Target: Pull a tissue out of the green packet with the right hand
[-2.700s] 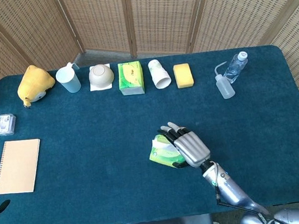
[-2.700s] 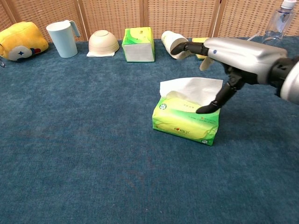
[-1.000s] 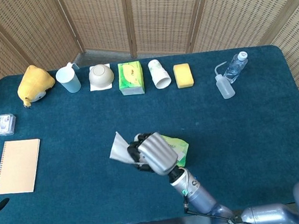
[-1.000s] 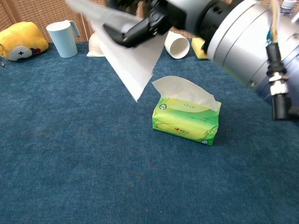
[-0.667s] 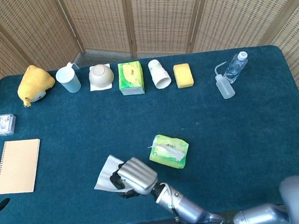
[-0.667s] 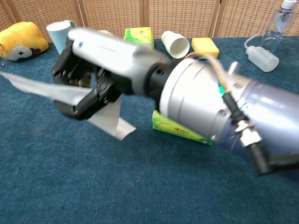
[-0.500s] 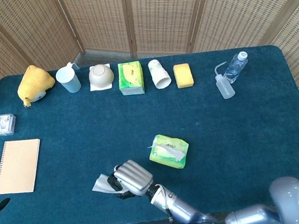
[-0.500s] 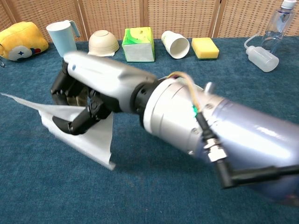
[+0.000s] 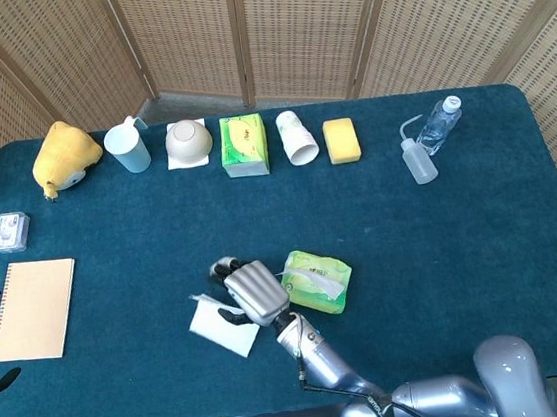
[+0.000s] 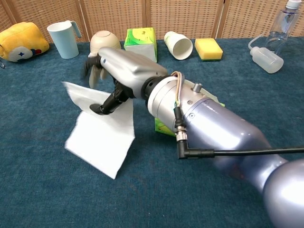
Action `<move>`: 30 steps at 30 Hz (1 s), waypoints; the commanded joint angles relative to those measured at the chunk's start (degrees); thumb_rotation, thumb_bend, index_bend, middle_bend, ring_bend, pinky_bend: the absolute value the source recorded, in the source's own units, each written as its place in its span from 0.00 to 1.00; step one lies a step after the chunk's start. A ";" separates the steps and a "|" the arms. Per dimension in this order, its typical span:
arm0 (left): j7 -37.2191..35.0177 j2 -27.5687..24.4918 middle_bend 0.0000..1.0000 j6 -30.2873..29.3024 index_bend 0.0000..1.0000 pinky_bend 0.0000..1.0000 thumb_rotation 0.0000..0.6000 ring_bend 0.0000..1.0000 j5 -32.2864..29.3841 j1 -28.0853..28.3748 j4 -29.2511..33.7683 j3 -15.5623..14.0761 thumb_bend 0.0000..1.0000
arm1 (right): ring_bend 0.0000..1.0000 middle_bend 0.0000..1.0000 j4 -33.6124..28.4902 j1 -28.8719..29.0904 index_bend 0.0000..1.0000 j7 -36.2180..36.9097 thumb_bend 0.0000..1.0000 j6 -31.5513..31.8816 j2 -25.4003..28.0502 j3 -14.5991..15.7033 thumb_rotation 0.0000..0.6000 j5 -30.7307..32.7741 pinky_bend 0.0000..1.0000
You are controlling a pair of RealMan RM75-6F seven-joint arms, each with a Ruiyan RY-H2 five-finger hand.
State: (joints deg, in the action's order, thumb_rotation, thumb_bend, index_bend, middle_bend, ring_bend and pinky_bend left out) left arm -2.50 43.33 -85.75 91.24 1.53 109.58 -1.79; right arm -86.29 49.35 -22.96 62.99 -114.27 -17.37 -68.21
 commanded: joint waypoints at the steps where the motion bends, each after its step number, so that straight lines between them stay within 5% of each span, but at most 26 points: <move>1: 0.35 0.04 0.00 0.11 0.08 0.13 1.00 0.00 0.16 -0.03 0.12 -0.16 0.00 | 0.00 0.00 -0.54 -1.00 0.00 1.97 0.01 2.18 2.25 -0.11 1.00 -4.09 0.14; 10: 0.74 0.03 0.00 -0.94 0.08 0.13 1.00 0.00 0.85 -0.62 0.45 -0.45 0.00 | 0.00 0.00 -8.53 -4.90 0.00 1.46 0.00 5.56 11.91 0.09 1.00 -6.63 0.06; 13: 1.10 0.16 0.00 -1.56 0.08 0.13 1.00 0.00 1.45 -0.88 0.35 -0.54 0.00 | 0.00 0.00 -10.48 -10.15 0.00 3.93 0.00 11.24 21.03 3.98 1.00 -13.97 0.06; 19: 3.08 0.59 0.00 -1.60 0.08 0.13 1.00 0.00 2.22 -0.92 0.92 -0.73 0.00 | 0.00 0.00 -5.77 -16.39 0.00 10.93 0.00 17.67 31.10 11.19 1.00 -23.73 0.06; 25: 8.44 2.27 0.00 -3.74 0.08 0.13 1.00 0.00 2.57 -1.86 2.03 -0.31 0.00 | 0.00 0.00 -0.24 -21.87 0.00 22.31 0.00 23.78 37.07 16.36 1.00 -28.89 0.08; 30: 9.22 2.54 0.00 -3.76 0.08 0.13 1.00 0.00 3.70 -2.02 2.57 -0.73 0.00 | 0.00 0.00 -0.88 -28.07 0.00 26.06 0.00 28.36 41.58 18.55 1.00 -26.83 0.08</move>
State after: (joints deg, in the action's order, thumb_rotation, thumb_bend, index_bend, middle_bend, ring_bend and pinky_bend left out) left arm 6.76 45.77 -89.44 94.68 -0.41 112.02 -2.40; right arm -87.37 24.90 0.89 88.91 -76.04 -1.11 -95.37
